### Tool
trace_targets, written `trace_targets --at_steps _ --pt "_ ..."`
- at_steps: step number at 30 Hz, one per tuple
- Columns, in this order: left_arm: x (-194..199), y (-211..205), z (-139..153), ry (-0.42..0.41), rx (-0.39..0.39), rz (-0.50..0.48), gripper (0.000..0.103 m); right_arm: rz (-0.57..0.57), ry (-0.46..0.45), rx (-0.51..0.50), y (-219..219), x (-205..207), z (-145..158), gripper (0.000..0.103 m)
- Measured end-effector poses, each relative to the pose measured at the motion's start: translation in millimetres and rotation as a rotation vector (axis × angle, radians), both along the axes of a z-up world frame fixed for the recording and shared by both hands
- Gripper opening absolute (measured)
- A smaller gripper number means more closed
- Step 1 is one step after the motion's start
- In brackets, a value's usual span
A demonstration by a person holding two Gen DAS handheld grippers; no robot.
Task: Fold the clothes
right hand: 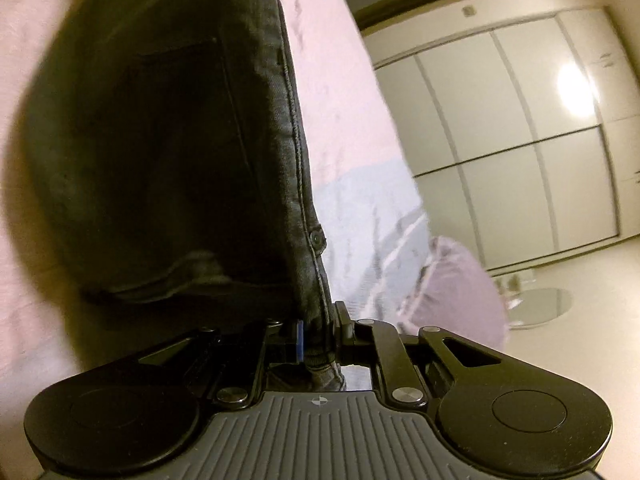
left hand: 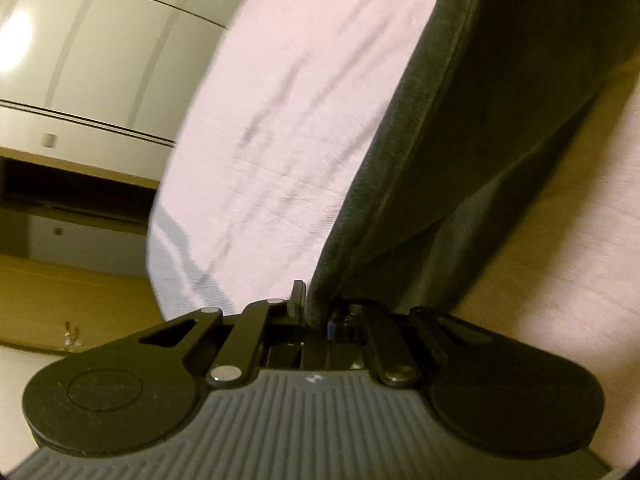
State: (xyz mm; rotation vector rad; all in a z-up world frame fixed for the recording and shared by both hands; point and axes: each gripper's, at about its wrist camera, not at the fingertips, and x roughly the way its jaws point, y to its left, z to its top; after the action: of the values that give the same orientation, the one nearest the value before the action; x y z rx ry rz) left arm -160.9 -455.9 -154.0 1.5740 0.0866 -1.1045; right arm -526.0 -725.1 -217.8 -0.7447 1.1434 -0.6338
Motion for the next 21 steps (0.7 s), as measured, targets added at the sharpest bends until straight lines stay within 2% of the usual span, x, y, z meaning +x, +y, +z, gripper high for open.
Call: trace_targets --at_steps 5,8,10,12,15,18,20,21 --pt "9 -48 -72 -0.052 0.139 -0.033 0.008 -0.018 0.043 0.129 -56 17 -70 0.011" --pt "10 -61 -93 -0.096 0.193 -0.065 0.008 -0.023 0.009 0.17 -75 19 -80 0.012" --pt "17 -71 -91 -0.095 0.186 -0.058 0.008 -0.033 -0.033 0.201 -90 19 -71 0.011" --pt "26 -78 -88 -0.051 0.153 -0.03 0.009 -0.047 -0.07 0.227 -109 21 -63 0.011" --pt "29 -91 -100 -0.043 0.126 0.0 0.011 -0.081 -0.07 0.278 -129 32 -74 0.012" --pt "24 -96 -123 -0.091 0.117 0.021 0.019 -0.146 -0.092 0.351 -147 40 -79 0.02" --pt "25 -94 -128 -0.113 0.081 0.034 0.02 -0.19 -0.123 0.347 -149 41 -78 0.046" --pt "27 -93 -128 -0.111 0.054 0.049 0.022 -0.216 -0.146 0.337 -146 39 -75 0.05"
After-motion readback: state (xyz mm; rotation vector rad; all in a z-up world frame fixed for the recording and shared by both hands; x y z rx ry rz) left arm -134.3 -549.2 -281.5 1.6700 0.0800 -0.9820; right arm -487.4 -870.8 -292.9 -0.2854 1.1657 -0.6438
